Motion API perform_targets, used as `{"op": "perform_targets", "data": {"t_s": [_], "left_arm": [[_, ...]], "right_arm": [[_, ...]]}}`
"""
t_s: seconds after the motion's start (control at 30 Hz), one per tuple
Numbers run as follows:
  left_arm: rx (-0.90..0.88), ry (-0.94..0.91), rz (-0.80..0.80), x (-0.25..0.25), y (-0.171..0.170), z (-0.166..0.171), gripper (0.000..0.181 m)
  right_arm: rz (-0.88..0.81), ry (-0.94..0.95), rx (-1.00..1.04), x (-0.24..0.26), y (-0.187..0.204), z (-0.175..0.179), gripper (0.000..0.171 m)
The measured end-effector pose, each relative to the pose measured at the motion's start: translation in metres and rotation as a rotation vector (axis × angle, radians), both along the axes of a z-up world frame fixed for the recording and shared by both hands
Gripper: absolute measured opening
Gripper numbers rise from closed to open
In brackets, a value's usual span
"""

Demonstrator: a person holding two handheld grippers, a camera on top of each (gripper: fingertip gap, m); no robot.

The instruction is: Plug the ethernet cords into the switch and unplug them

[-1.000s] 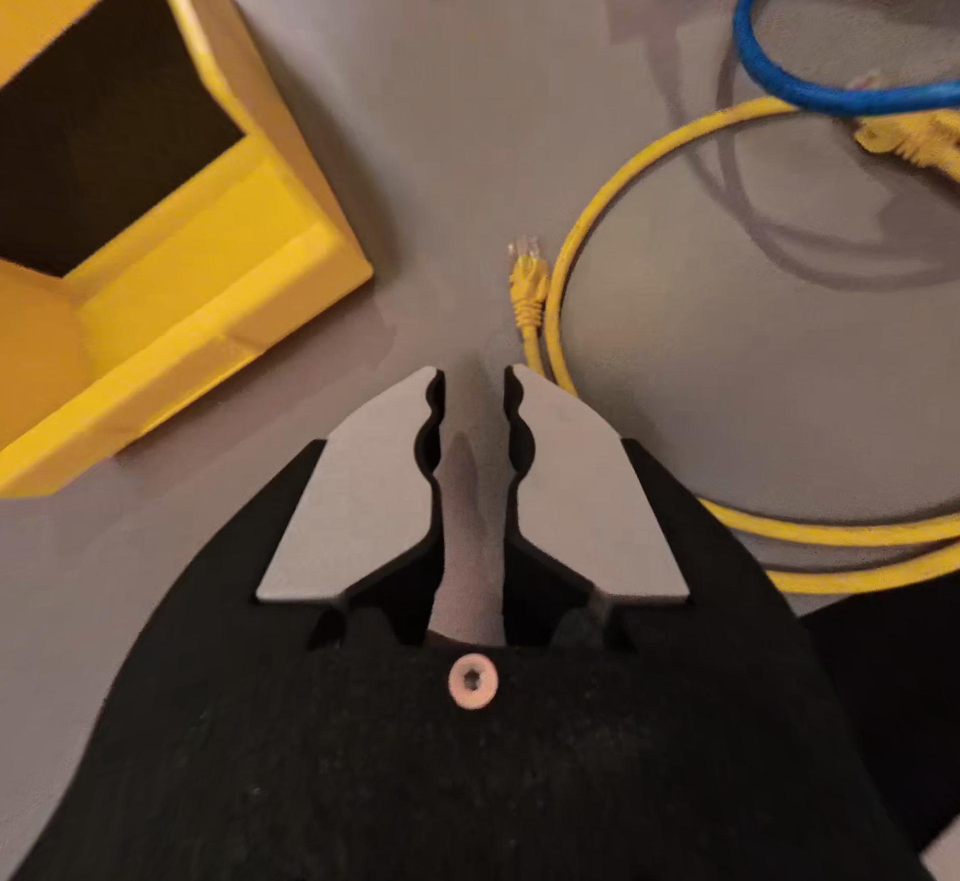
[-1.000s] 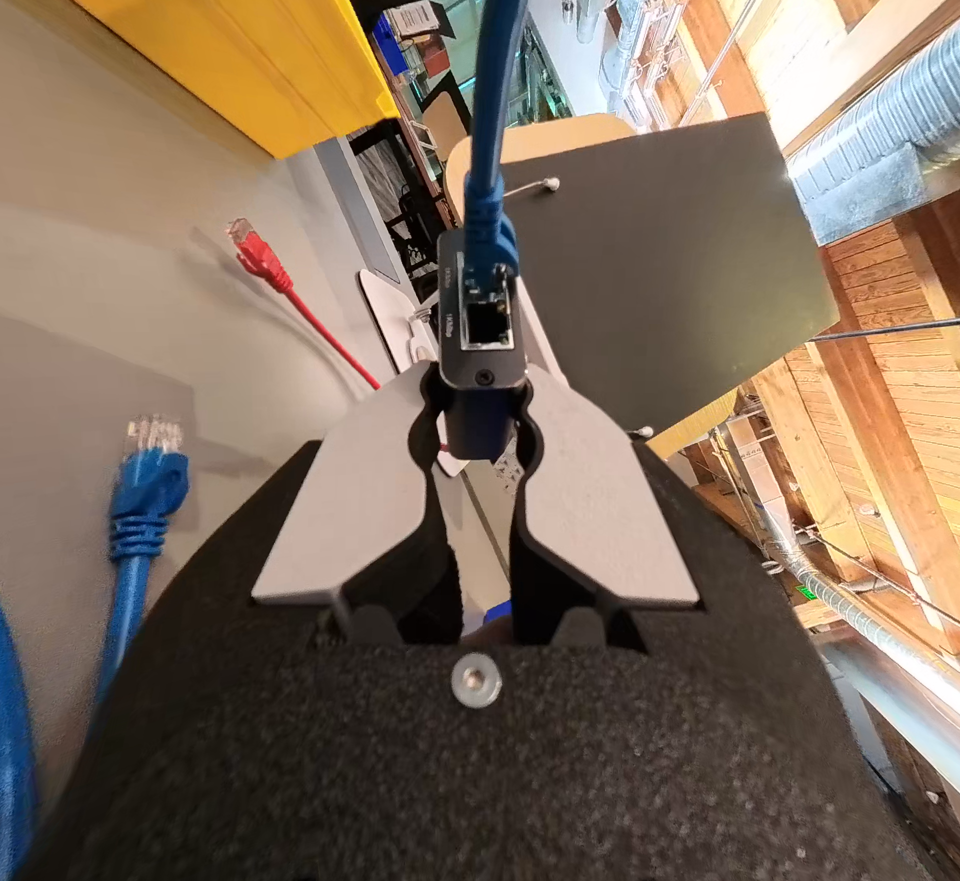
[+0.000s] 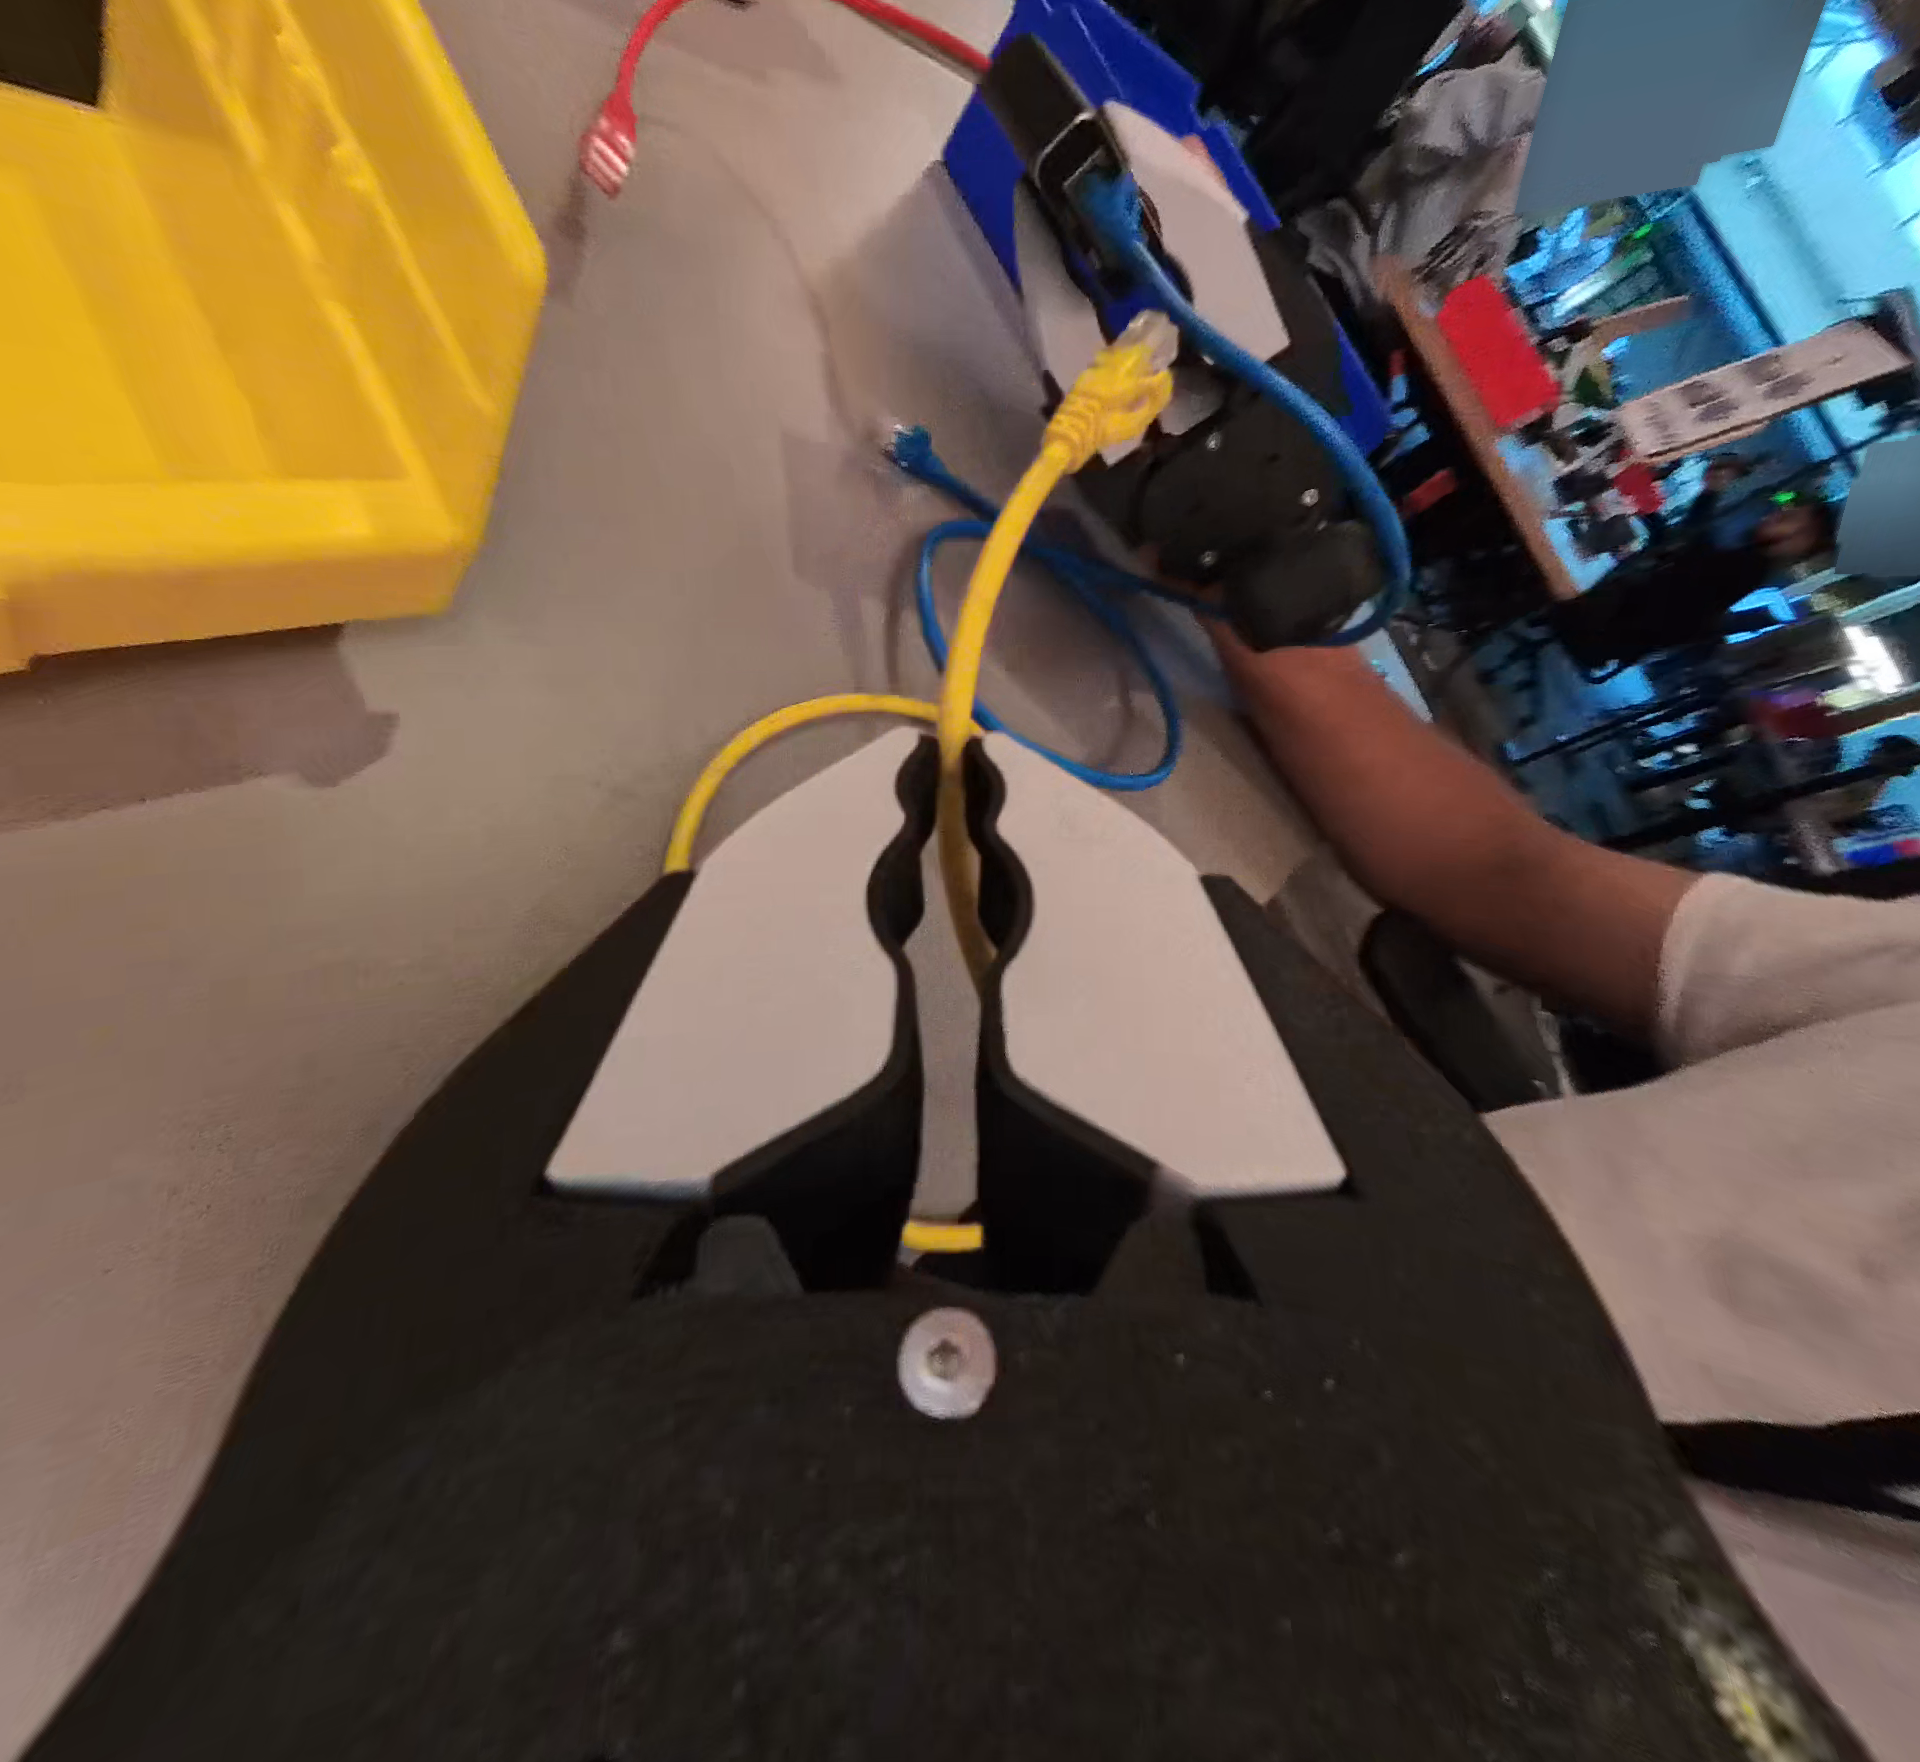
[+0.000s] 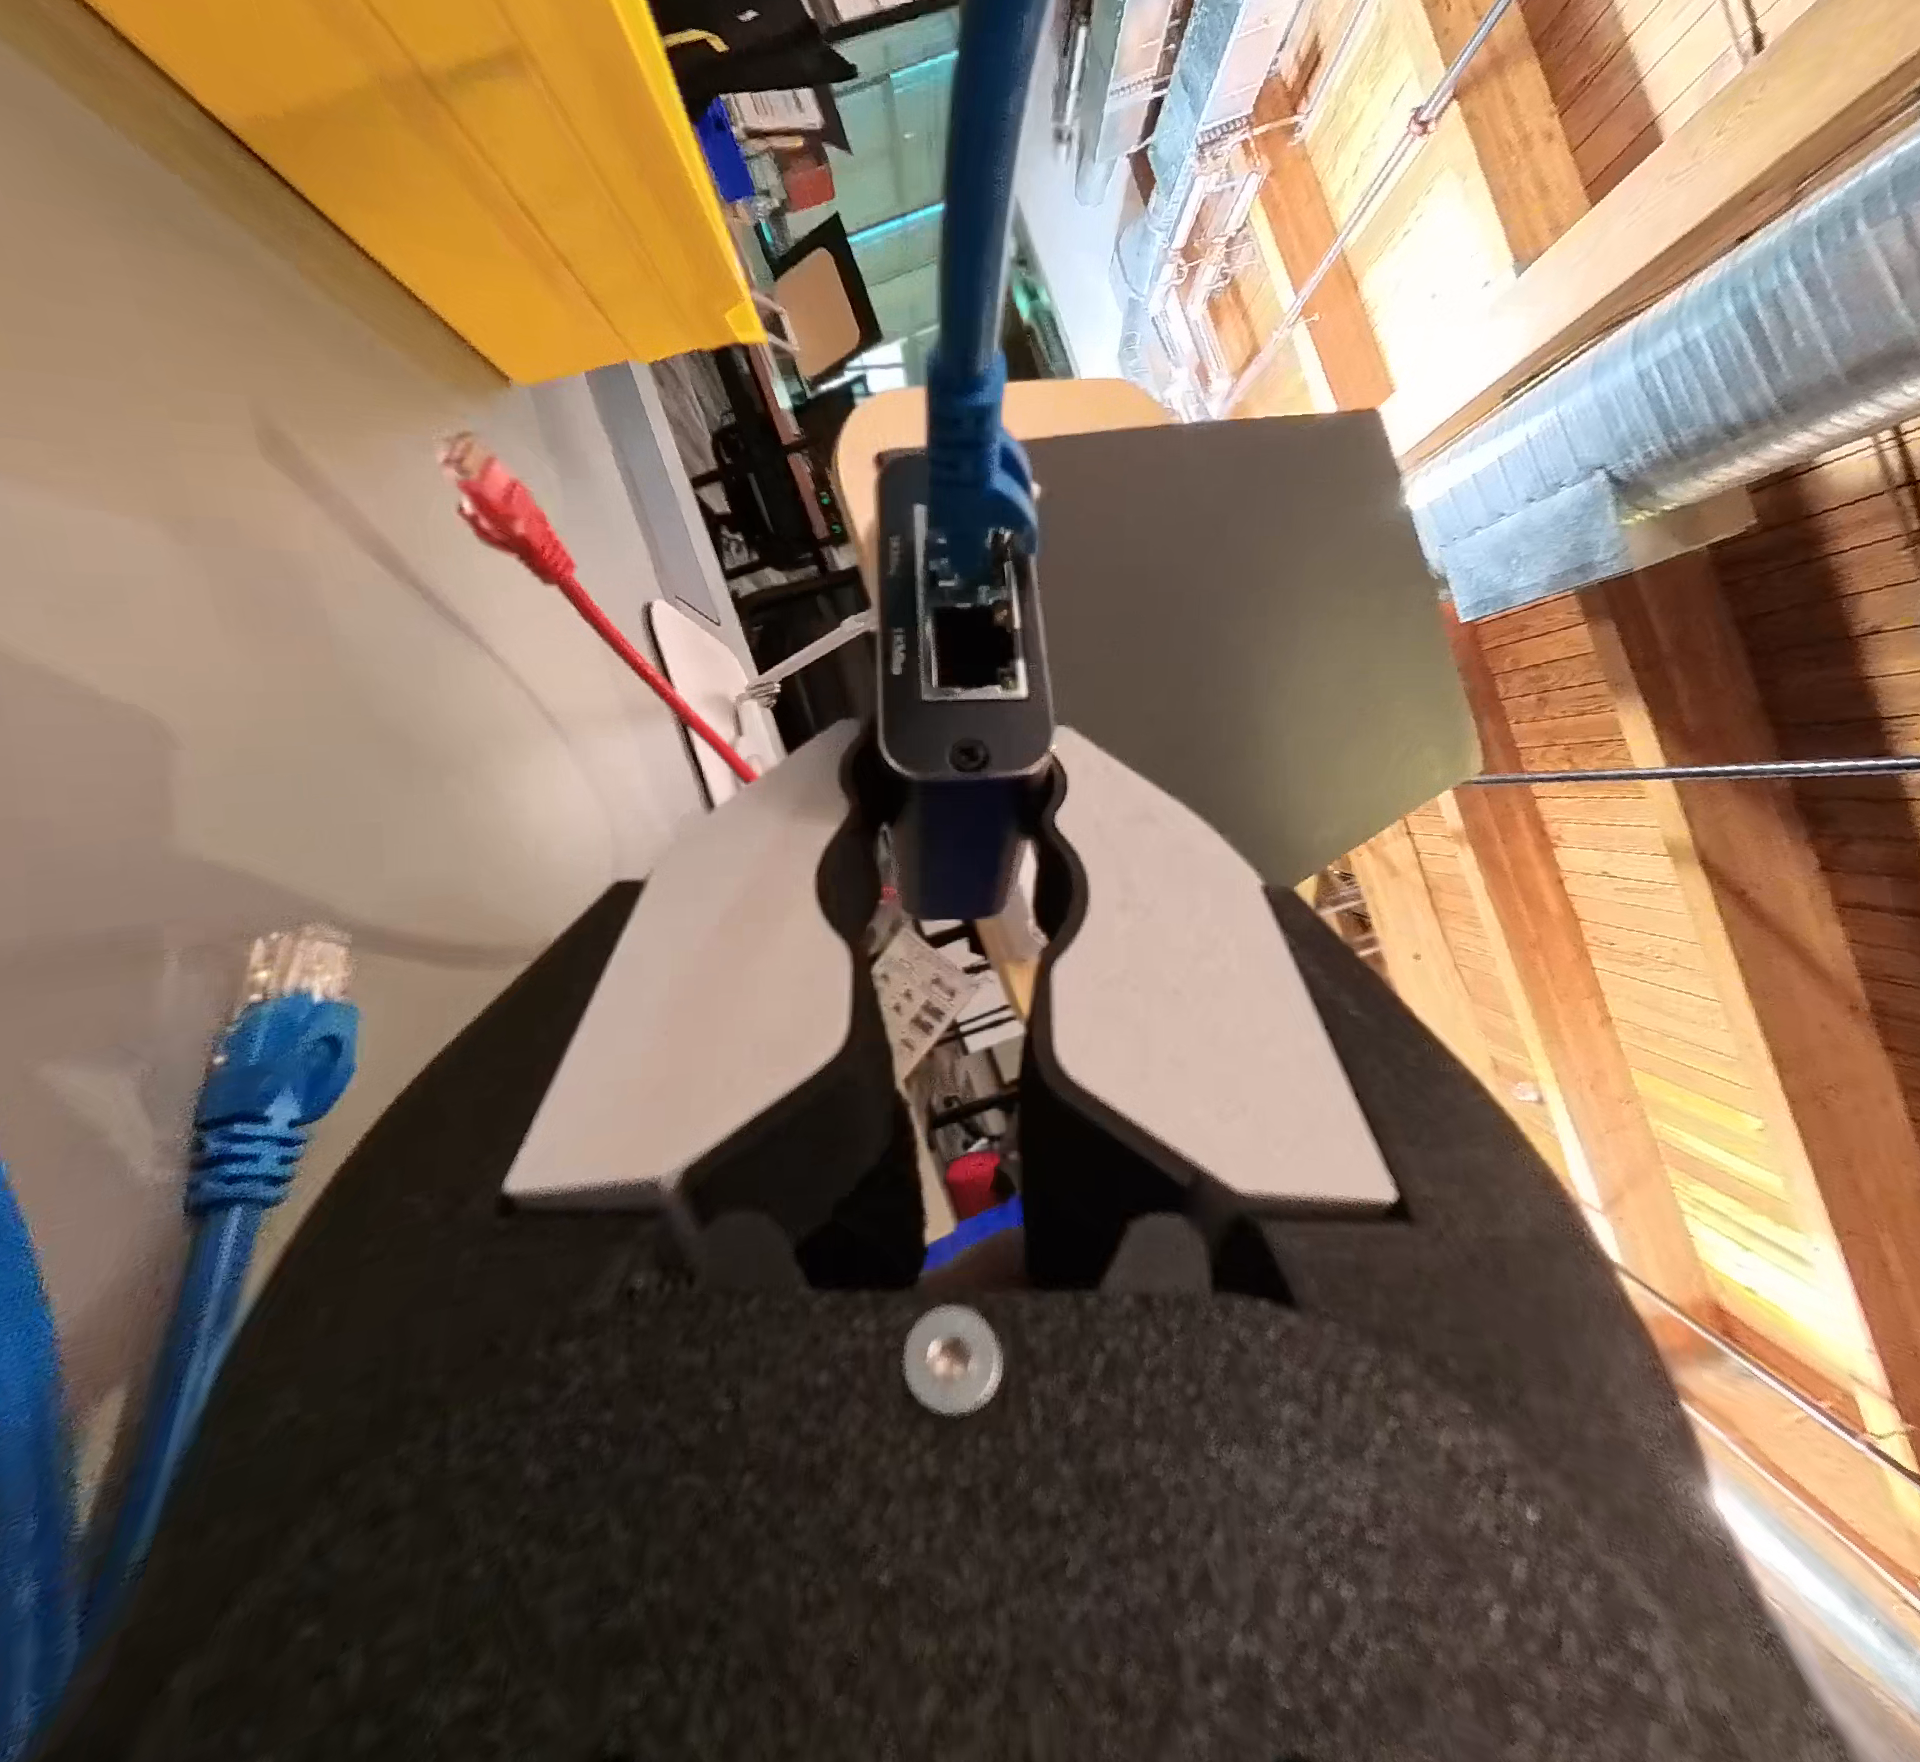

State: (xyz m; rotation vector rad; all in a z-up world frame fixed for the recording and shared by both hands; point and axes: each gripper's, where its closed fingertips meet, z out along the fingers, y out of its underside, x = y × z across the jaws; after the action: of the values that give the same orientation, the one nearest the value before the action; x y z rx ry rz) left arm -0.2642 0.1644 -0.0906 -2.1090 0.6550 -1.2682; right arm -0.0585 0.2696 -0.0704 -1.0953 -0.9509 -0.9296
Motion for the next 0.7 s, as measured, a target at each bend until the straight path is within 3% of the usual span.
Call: {"op": "perform_targets", "data": {"t_s": [0.27,0.4,0.53,0.7], "left_arm": [[-0.298,-0.224,-0.087,0.065,-0.008,-0.008,0.004],[-0.329,-0.213,-0.094,0.074,-0.013,-0.019,0.004],[-0.355,-0.247,-0.071,0.068,-0.014,-0.020,0.004],[-0.389,-0.275,-0.061,0.084,-0.011,-0.020,0.005]], "right_arm": [[-0.045,-0.027,0.087,-0.004,-0.008,0.015,0.026],[-0.076,0.069,0.057,0.008,-0.002,0.015,0.026],[-0.112,-0.010,0.069,0.016,0.004,0.010,0.026],[-0.041,-0.039,0.088,-0.009,-0.005,0.010,0.026]]}}
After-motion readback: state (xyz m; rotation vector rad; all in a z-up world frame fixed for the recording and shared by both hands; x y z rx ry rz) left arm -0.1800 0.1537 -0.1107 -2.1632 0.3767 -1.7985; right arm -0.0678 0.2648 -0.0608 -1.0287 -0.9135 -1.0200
